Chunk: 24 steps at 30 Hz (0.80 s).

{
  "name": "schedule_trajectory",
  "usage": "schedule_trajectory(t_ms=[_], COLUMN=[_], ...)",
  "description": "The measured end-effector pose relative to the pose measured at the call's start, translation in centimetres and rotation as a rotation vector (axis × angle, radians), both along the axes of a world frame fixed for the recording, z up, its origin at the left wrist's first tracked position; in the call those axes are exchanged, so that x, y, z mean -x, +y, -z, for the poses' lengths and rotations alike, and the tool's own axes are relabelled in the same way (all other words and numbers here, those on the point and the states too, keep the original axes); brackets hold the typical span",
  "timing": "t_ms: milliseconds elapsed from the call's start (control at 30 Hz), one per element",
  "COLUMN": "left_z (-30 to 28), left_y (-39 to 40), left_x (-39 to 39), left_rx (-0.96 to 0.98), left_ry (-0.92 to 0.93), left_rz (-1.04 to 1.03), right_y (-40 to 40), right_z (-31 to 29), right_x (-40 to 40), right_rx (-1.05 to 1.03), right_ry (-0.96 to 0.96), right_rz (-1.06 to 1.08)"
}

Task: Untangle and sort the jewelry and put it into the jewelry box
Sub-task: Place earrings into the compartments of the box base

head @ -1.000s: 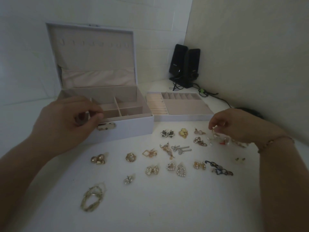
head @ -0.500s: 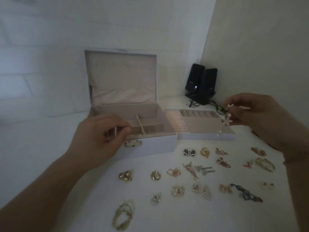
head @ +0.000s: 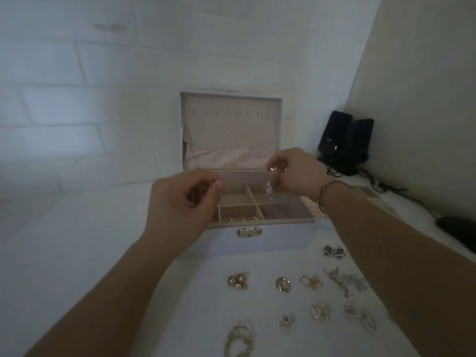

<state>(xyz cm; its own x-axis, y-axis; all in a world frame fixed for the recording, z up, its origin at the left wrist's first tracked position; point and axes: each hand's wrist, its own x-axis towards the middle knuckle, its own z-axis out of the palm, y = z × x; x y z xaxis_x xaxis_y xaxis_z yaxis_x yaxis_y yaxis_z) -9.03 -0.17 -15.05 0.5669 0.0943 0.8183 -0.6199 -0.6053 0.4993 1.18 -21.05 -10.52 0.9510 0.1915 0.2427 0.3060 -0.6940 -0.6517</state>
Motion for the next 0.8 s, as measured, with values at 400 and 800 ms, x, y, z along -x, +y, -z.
schedule_trajectory(t_ms=[400,800], left_z=[0.1,0.2], left_y=[0.4,-0.2], left_x=[-0.3,0.1], left_rx=[-0.043,-0.079], left_ry=[-0.004,0.039], left_rz=[0.000,0.041], right_y=[0.5,-3.2], right_z=[0.2,0.3], right_x=[-0.6,14.9], right_rx=[0.234,0.442], right_ry=[-0.134,-0.189], right_rz=[-0.022,-0.361])
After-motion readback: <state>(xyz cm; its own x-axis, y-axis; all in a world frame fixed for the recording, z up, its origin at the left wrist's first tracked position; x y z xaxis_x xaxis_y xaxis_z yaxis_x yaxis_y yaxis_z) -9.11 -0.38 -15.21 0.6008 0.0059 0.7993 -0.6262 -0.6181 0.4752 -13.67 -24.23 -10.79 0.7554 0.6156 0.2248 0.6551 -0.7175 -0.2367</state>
